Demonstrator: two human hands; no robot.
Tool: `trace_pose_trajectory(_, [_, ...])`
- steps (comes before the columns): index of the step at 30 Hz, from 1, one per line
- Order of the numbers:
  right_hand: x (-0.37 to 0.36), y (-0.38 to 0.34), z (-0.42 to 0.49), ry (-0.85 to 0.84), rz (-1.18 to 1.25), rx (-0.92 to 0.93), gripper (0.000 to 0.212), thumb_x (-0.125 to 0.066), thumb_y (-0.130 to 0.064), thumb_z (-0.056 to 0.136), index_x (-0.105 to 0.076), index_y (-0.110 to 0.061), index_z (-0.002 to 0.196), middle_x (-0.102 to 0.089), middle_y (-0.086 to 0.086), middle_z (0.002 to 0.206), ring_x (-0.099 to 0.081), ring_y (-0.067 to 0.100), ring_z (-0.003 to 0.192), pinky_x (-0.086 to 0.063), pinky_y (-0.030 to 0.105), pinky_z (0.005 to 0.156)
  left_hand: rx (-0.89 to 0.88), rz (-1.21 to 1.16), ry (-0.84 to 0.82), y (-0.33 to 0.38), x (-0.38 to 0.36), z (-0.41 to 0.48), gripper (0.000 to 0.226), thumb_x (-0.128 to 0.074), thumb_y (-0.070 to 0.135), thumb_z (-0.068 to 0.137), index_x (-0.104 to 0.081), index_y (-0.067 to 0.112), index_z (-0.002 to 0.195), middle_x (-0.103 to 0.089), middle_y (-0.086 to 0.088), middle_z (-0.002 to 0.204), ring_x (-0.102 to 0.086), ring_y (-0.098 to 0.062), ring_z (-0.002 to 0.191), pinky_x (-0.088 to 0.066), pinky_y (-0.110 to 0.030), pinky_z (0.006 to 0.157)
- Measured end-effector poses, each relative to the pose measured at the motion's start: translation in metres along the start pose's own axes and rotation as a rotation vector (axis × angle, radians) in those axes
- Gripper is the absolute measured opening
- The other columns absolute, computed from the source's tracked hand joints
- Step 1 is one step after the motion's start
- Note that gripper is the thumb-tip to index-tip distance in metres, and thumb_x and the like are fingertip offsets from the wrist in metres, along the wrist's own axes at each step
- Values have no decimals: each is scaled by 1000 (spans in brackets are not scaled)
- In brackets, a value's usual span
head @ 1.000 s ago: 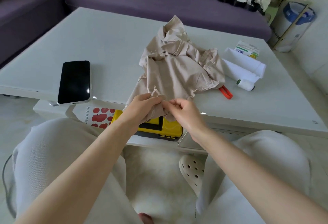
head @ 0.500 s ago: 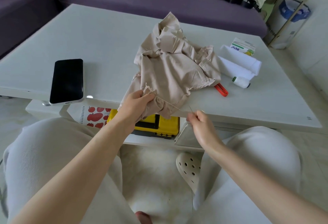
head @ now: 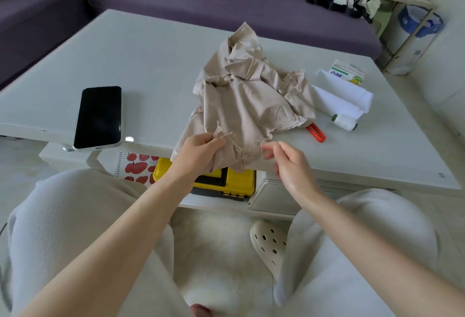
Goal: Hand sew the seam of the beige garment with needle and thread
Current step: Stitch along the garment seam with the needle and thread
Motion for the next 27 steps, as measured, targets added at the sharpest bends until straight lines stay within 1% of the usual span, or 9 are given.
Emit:
trace_pose_trajectory(4, [-4,-24,10,20,-10,160,27,-37,-17,102,-64,-22,102,-65,-9,95,-51,-1,57,-38,8,55,-7,4,-20,3,-5,-3,21,-51,19,96,-67,8,90,-58,-12,87,-52,-20,77,-43,-27,65])
trace_pose_trajectory(6, [-11,-38,12,24,-49,303,25,-40,-15,102,-65,-19,101,-61,-13,89,-51,2,56,-39,9,56,-3,-21,-8,3,-5,-4,21,-50,18,96,-67,16,83,-60,-12,87,-53,-21,78,-44,-30,68])
trace_pose_trajectory(9, [-24,-50,11,3,-100,448,25,-39,-9,101,-63,-11,93,-49,-21,69,-50,-4,63,-34,9,60,-16,-42,12,5,-4,-4,25,-50,18,96,-65,16,77,-57,-10,78,-51,-18,70,-41,-25,59])
trace_pose_trajectory(13, [-36,-52,17,-89,-24,303,25,-36,-10,100,-54,-14,84,-47,-19,65,-45,-2,63,-30,14,61,-16,-38,6,6,-6,-4,25,-51,18,96,-65,12,76,-56,-9,72,-50,-17,66,-39,-22,55])
trace_pose_trajectory(16, [-41,-48,23,-183,2,223,14,-47,-21,98,-56,-19,86,-49,-15,70,-47,-1,65,-33,15,62,-13,-65,16,8,-7,-5,26,-52,17,95,-65,13,73,-57,-9,69,-51,-18,64,-39,-24,55])
trace_pose_trajectory(19, [-41,-47,27,-232,-33,238,10,-58,-26,93,-60,-16,91,-53,-15,68,-51,-4,63,-37,12,59,-3,-83,30,9,-7,-5,25,-51,17,96,-68,18,78,-63,-5,71,-56,-12,63,-44,-25,59])
trace_pose_trajectory(22, [-40,-46,30,-271,23,239,10,-59,-22,93,-60,-11,91,-57,-21,58,-54,-8,62,-39,9,57,17,-87,35,9,-7,-4,24,-49,19,97,-68,16,84,-63,-9,78,-56,-16,68,-45,-27,63])
trace_pose_trajectory(25, [-41,-43,33,-283,68,218,14,-56,-24,95,-61,-12,91,-57,-16,57,-53,2,59,-44,22,57,46,-84,41,6,-6,-2,27,-46,22,98,-66,17,81,-60,-3,70,-54,-10,59,-43,-21,56])
trace_pose_trajectory(27, [-40,-39,36,-256,100,204,14,-55,-24,95,-61,-12,90,-55,-15,56,-52,3,58,-44,18,55,51,-64,44,5,-7,-1,31,-44,21,98,-64,11,77,-56,-1,63,-51,-7,52,-39,-18,51])
Point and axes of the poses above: each hand's wrist, its own z-axis towards the middle knuckle, its own x-axis out of the back of the hand, y = z × x, the point moved 4 cm from there along z, towards the middle knuckle
